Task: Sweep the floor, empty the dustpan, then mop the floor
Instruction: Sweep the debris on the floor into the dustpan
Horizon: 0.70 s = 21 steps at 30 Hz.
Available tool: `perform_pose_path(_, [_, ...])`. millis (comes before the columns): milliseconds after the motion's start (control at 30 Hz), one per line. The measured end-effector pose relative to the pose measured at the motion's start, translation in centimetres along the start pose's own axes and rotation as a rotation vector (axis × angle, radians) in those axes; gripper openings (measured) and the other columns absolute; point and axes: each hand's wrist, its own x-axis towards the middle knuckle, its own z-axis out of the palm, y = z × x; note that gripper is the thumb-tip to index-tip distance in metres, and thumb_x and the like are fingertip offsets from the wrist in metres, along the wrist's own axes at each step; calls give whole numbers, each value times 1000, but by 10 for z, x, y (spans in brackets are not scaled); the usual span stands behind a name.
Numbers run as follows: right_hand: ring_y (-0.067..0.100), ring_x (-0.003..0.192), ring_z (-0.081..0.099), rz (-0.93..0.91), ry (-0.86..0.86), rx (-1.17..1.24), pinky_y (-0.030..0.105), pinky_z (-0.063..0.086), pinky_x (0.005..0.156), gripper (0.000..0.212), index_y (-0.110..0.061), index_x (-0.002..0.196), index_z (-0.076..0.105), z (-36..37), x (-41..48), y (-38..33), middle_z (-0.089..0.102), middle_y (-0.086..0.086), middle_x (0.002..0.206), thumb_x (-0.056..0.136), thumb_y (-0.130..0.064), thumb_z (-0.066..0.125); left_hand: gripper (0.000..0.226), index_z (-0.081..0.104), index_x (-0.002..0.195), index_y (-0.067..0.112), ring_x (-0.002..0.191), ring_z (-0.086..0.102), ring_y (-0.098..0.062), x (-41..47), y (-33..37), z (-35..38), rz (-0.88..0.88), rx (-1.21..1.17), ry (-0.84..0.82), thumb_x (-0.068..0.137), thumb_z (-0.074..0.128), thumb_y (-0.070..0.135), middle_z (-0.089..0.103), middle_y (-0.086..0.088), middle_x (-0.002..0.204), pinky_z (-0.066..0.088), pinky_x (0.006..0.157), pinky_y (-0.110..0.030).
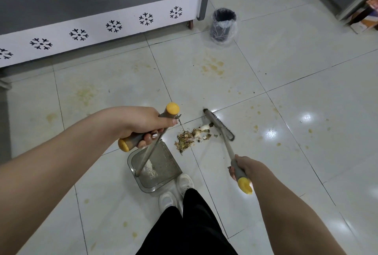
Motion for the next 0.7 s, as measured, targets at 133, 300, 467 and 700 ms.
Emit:
perform_pose_path(133, [17, 33, 43, 43, -4, -71, 20, 41, 39, 38, -6, 77, 43, 14, -7, 21, 49, 9, 57, 99, -38, 44, 41, 41, 72, 11, 34, 33, -8, -1, -1, 4, 2, -17, 4, 93, 52, 44, 34, 1, 48, 32, 35, -15])
perform_pose_path(300, [14, 33, 41, 14, -92, 7, 15, 39, 37, 33, -8, 77, 40, 33, -30, 38, 44, 8, 61, 99, -32, 46, 40, 41, 73, 10, 33, 32, -9, -4, 0, 7, 17, -6, 10, 93, 52, 43, 34, 1, 48, 32, 35, -15])
perform_pose_path(467, [15, 31, 43, -43, -125, 82, 15, 40, 30, 28, -6, 87, 43, -5, -55, 25, 46, 11, 68, 99, -31, 48, 40, 41, 73, 10, 34, 33, -9, -7, 1, 7, 34, 2, -1, 93, 52, 42, 35, 2, 44, 32, 36, -16])
perform_pose_path(700, [14, 24, 42, -90, -45, 180, 16, 41, 31, 22, -7, 90, 42, -24, -41, 21, 45, 10, 69, 101, -26, 41, 40, 41, 71, 11, 33, 32, -8, -6, -8, 8, 33, -26, 14, 94, 52, 42, 34, 1, 47, 31, 34, -15])
